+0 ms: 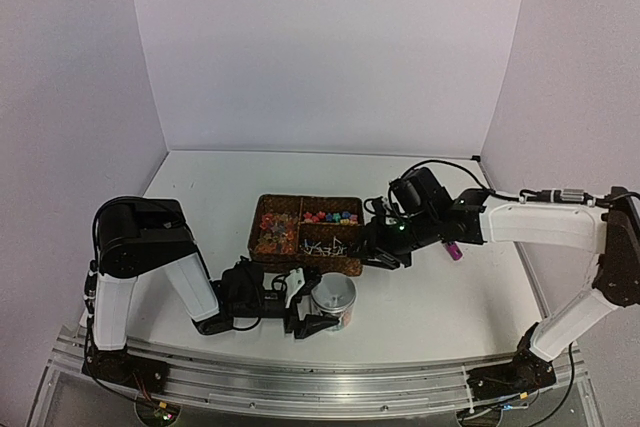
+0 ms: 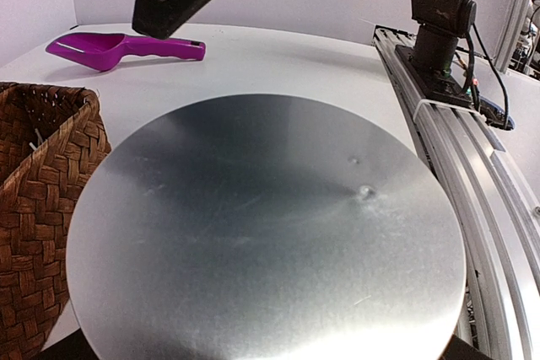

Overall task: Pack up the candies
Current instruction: Screw the bottle lid onto the packing bottle.

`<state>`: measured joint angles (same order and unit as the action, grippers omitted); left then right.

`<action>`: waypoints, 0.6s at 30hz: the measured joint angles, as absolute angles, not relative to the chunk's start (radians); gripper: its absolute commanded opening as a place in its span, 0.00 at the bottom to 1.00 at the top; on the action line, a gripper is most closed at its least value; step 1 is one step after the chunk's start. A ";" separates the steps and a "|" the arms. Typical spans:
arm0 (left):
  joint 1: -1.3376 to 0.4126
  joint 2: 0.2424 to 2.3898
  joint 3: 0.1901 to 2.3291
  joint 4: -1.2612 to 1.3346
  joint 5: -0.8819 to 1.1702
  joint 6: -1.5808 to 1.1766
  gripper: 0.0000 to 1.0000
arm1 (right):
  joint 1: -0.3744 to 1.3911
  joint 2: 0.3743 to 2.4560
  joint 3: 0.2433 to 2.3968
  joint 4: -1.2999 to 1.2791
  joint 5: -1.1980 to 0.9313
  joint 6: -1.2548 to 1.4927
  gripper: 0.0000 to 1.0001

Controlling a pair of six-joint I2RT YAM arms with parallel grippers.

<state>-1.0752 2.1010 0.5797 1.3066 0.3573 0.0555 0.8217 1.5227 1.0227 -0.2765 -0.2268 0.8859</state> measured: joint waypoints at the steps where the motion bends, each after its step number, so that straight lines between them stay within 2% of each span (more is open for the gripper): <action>1: -1.075 2.101 0.579 1.307 0.357 0.056 0.79 | 0.824 1.523 1.020 -0.286 -0.222 0.885 0.32; 14: -1.077 2.101 0.580 1.306 0.356 0.055 0.80 | 0.889 1.578 1.020 -0.318 -0.208 0.868 0.15; 18: -1.077 2.101 0.580 1.306 0.355 0.055 0.80 | 0.893 1.578 1.003 -0.309 -0.208 0.873 0.13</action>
